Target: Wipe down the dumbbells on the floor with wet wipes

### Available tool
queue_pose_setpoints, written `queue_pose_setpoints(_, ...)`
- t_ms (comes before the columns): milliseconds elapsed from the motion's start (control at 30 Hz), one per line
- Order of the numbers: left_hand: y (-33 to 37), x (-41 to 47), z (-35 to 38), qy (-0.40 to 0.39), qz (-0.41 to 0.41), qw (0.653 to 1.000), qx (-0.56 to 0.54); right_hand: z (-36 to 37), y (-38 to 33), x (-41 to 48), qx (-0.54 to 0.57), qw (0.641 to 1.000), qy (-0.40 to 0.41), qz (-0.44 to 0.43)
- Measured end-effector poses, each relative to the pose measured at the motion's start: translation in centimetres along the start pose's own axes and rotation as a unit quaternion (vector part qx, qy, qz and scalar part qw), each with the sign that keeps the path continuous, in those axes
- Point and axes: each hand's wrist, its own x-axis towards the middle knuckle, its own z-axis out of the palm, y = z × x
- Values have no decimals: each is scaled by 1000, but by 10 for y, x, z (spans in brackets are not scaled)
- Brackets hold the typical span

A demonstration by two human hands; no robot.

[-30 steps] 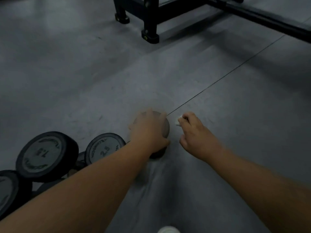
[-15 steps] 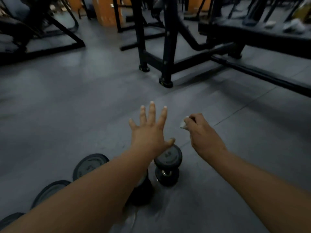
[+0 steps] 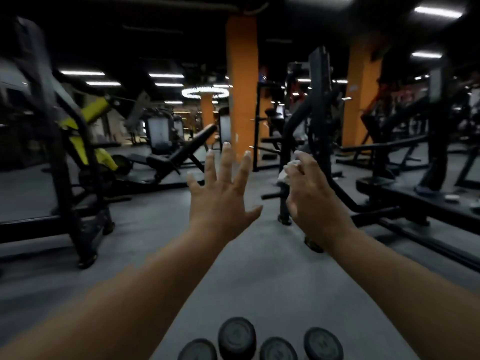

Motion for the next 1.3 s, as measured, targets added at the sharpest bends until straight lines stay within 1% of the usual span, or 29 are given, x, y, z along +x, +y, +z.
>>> queue_pose_setpoints(100, -50, -19, -40, 29, -31, 999, 20, -31, -58, 33, -18, 999, 22, -29)
queue_pose_setpoints(167, -87, -36, -57, 35, -54, 997, 38, -41, -101, 50, -29, 995, 52, -74)
queue_pose_setpoints(200, -107, -46, -63, 37, -67, 996, 46, -41, -123, 56, -24, 993, 68, -93)
queue_pose_setpoints(267, -149, -68, -69, 39, -97, 992, 67, -29, -168, 70, 35, 992, 67, -105)
queue_pose_setpoints(367, -210, -105, -64, 12, -154, 982, 109, 11, -238, 85, 135, 983, 44, -116)
queue_pose_setpoints(467, -270, -144, -49, -4, -210, 967, 146, 61, -313, 88, 191, 970, 19, -147)
queue_pose_setpoints(633, -355, -208, 2, -47, -270, 943, 187, 147, -417, 63, 273, 948, -49, -155)
queue_pose_setpoints(833, -416, -278, 71, -142, -343, 906, 205, 241, -484, 28, 328, 920, -127, -171)
queue_pose_setpoints(933, -439, -318, 94, -189, -390, 879, 200, 280, -521, 13, 356, 902, -157, -189)
queue_pose_setpoints(1000, -454, -344, 104, -211, -405, 866, 204, 304, -552, 4, 381, 886, -172, -201)
queue_pose_setpoints(1100, -474, -375, 120, -227, -418, 855, 208, 335, -604, -7, 416, 864, -182, -217)
queue_pose_setpoints(1167, -485, -398, 132, -235, -426, 848, 209, 348, -640, -19, 429, 847, -221, -224)
queue_pose_setpoints(1233, -497, -414, 147, -222, -439, 846, 206, 366, -668, -28, 444, 829, -249, -231)
queue_pose_setpoints(1300, -503, -429, 157, -246, -461, 829, 199, 384, -690, -42, 443, 822, -263, -243)
